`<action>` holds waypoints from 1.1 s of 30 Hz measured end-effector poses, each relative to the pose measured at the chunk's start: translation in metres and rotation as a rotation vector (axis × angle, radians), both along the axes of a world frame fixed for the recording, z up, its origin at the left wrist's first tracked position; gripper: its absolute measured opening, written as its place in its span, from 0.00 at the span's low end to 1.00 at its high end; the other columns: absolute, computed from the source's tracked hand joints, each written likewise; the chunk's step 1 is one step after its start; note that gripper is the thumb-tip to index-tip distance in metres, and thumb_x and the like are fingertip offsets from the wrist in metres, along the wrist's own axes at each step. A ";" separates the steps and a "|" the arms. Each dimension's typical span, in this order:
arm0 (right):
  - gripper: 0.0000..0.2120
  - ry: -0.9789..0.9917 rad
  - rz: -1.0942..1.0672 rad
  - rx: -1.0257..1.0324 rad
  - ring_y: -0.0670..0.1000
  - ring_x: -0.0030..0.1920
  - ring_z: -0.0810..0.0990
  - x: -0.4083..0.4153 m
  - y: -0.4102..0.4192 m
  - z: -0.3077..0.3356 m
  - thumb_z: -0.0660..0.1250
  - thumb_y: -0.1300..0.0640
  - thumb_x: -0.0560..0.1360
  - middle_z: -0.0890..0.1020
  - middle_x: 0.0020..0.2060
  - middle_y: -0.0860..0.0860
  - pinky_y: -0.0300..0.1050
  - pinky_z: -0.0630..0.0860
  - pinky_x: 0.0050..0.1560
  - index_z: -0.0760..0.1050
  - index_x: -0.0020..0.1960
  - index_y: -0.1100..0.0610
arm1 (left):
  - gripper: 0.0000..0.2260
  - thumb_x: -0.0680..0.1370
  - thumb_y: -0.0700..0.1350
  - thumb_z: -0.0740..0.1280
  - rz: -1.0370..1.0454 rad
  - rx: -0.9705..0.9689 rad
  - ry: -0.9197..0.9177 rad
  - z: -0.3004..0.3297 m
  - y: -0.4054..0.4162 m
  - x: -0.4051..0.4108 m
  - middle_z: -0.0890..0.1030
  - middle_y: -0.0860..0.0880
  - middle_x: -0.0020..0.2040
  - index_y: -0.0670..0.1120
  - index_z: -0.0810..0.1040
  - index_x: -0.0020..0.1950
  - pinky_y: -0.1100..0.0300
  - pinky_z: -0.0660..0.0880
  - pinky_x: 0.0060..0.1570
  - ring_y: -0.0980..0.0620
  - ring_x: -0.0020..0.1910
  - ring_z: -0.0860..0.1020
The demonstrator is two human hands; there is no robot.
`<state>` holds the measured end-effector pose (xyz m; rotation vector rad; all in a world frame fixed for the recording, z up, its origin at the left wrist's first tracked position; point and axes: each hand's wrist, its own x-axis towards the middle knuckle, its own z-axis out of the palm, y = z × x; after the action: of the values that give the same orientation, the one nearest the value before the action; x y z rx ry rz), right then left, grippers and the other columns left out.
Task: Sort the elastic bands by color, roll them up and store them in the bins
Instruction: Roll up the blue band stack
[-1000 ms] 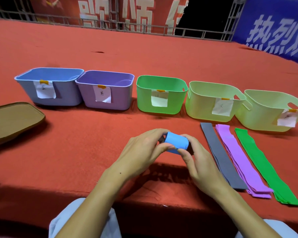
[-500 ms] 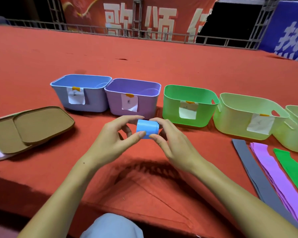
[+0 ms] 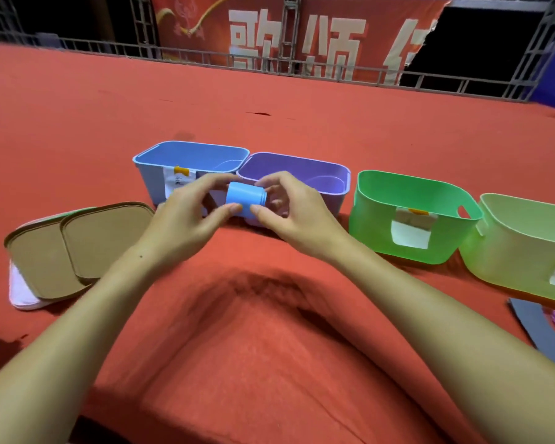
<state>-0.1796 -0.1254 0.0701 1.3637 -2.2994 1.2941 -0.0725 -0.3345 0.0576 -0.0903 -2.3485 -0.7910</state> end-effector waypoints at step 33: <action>0.12 -0.029 -0.120 0.472 0.58 0.54 0.83 -0.124 -0.170 0.030 0.71 0.55 0.77 0.87 0.52 0.56 0.51 0.81 0.54 0.86 0.57 0.58 | 0.09 0.79 0.49 0.77 0.065 0.006 -0.561 0.048 -0.131 -0.137 0.88 0.47 0.49 0.46 0.89 0.55 0.56 0.79 0.42 0.49 0.44 0.81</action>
<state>-0.3035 -0.2956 0.1002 1.3017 -2.7751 0.7671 -0.2098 -0.4653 0.1058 0.2399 -2.8531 -0.8751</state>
